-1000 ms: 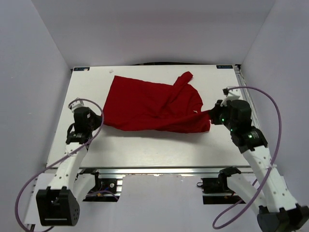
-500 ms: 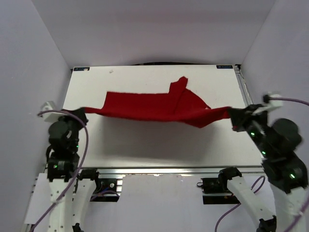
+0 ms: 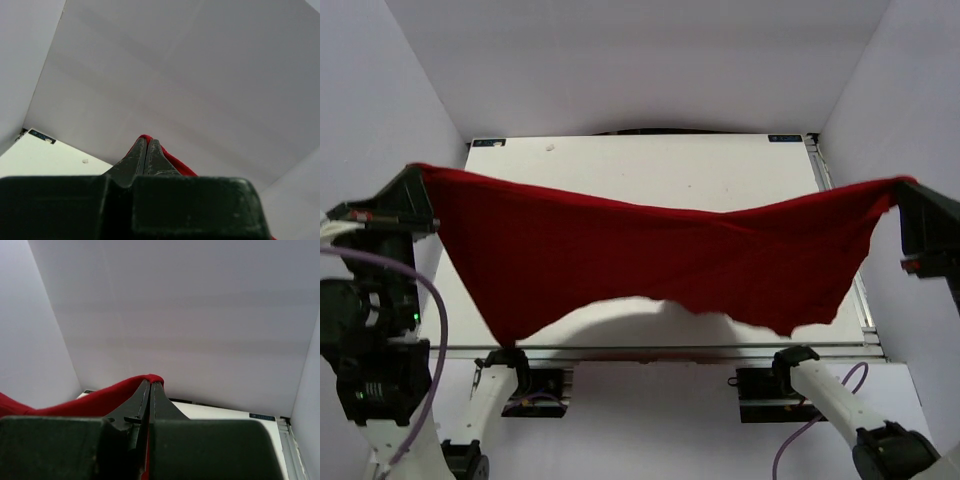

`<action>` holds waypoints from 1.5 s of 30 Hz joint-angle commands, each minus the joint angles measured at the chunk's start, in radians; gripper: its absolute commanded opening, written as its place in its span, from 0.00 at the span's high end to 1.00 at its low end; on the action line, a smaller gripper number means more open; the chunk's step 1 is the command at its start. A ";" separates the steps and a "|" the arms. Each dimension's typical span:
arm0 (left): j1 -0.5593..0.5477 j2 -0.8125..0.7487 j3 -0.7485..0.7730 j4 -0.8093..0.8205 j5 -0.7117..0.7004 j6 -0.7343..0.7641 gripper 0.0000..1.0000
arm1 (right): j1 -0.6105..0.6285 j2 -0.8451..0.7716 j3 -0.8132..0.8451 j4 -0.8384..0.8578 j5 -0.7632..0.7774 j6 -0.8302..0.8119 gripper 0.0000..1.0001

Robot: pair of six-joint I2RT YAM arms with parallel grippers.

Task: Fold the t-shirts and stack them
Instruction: Flatten out the tshirt

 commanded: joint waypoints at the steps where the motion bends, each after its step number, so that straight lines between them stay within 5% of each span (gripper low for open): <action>1: 0.006 0.152 0.061 -0.030 0.025 0.053 1.00 | 0.001 0.162 0.053 0.040 -0.040 -0.020 1.00; 18: 0.006 0.773 0.038 0.315 0.164 0.053 1.00 | 0.001 0.731 -0.050 0.292 -0.031 -0.094 1.00; 22: 0.006 0.899 0.092 0.333 0.173 0.056 1.00 | -0.001 0.928 0.144 0.270 0.015 -0.138 1.00; 24: 0.006 0.961 0.185 0.315 0.180 0.056 1.00 | -0.001 1.036 0.371 0.218 0.018 -0.141 1.00; 27: 0.006 1.008 0.356 0.260 0.193 0.059 1.00 | -0.001 1.037 0.475 0.256 0.029 -0.146 1.00; 34: 0.006 0.958 0.583 0.132 0.188 0.117 1.00 | -0.002 0.806 0.334 0.376 0.092 -0.247 1.00; 38: 0.006 0.812 0.344 0.161 0.175 0.135 1.00 | -0.001 0.714 0.237 0.371 0.101 -0.261 1.00; 39: 0.006 0.727 0.175 0.181 0.164 0.143 1.00 | -0.001 0.687 0.196 0.371 0.095 -0.258 1.00; 45: 0.006 0.548 -0.358 0.272 0.111 0.120 1.00 | 0.010 0.387 -0.353 0.392 0.082 -0.209 1.00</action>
